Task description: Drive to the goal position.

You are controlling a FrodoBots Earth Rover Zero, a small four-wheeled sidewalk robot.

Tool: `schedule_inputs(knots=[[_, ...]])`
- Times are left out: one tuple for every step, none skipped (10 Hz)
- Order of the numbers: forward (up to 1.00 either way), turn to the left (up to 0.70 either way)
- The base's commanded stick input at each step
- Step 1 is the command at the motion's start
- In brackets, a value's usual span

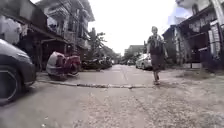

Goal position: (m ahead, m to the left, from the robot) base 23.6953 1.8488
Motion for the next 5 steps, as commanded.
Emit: schedule_inputs(knots=[[1.0, 0.0], [1.0, 0.0], [1.0, 0.0], [1.0, 0.0], [1.0, 0.0]])
